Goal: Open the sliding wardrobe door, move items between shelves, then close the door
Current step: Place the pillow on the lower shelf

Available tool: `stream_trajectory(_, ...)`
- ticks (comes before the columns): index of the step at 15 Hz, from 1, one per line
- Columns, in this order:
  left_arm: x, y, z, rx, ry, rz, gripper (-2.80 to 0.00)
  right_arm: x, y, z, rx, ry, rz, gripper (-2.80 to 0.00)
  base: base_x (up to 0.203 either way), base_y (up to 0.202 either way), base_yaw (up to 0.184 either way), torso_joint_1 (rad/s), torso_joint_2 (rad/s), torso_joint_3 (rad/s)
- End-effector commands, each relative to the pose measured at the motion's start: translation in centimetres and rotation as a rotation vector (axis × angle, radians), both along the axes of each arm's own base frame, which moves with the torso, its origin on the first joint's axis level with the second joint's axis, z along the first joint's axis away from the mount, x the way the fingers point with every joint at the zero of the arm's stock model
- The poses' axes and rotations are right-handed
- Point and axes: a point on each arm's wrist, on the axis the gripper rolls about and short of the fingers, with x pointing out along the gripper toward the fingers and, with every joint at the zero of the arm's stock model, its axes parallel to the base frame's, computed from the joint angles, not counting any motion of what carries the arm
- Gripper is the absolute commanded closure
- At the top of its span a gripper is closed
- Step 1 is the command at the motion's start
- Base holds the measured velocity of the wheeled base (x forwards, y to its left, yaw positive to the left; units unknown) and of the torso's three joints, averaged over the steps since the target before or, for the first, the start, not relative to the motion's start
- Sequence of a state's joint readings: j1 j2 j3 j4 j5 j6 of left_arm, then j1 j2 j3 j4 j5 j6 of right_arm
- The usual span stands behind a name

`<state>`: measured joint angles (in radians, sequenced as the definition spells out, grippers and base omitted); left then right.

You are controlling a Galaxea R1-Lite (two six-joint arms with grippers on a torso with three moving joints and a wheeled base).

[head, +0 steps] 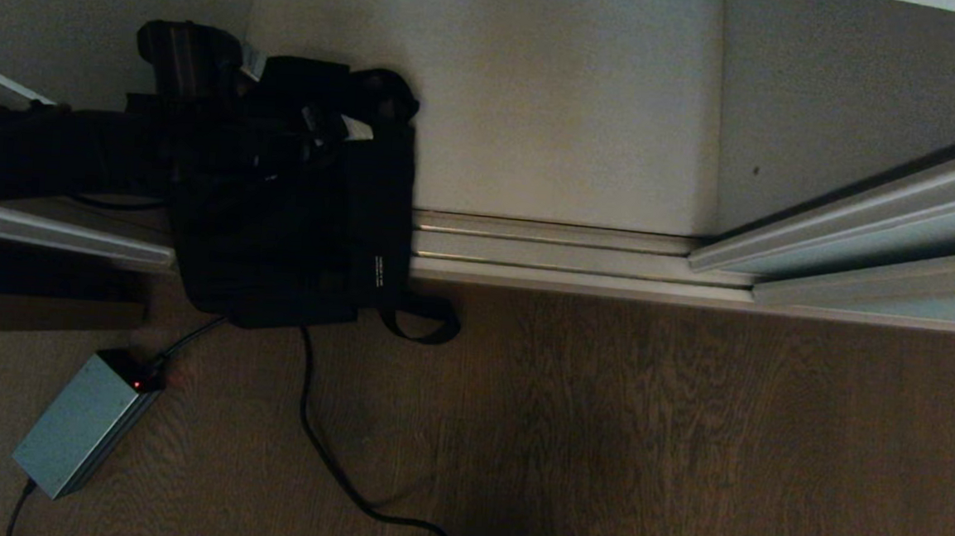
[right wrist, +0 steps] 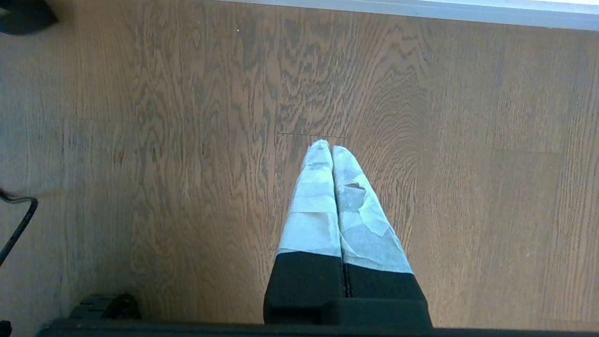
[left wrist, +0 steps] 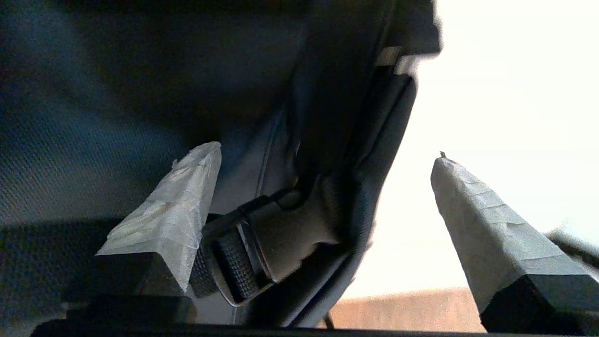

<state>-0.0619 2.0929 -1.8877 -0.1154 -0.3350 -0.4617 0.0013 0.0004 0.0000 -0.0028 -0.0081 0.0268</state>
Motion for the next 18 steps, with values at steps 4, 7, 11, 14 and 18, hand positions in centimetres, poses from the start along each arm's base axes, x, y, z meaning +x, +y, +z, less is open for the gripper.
stream_trajectory(4,0.3,0.0,-1.3,0.023,0.06,-0.028,-2.8,0.0,0.0,0.0,-0.001,-0.004,-0.001,0.0,0.0,0.0,0.0,0.0,0.0,0.0)
stream_trajectory(7,0.3,-0.1,-2.0,0.016,0.107,-0.045,-2.8,0.0,0.0,0.0,0.001,-0.004,0.001,0.0,0.0,0.0,0.0,0.0,0.0,0.0)
stream_trajectory(11,-0.1,0.0,-0.9,0.01,0.073,-0.037,-2.8,0.0,0.0,0.0,0.001,-0.004,0.001,0.0,0.0,0.0,0.0,0.0,0.0,0.0)
stream_trajectory(14,0.0,0.1,-0.7,0.007,0.042,-0.034,-2.8,0.0,0.0,0.0,0.001,-0.004,0.001,0.0,0.0,0.0,0.0,0.0,0.0,0.0)
stream_trajectory(18,1.4,-0.2,-3.3,0.036,0.089,-0.05,0.0,0.0,0.0,0.0,0.001,-0.004,0.001,0.0,0.0,0.0,0.0,0.0,0.0,0.0)
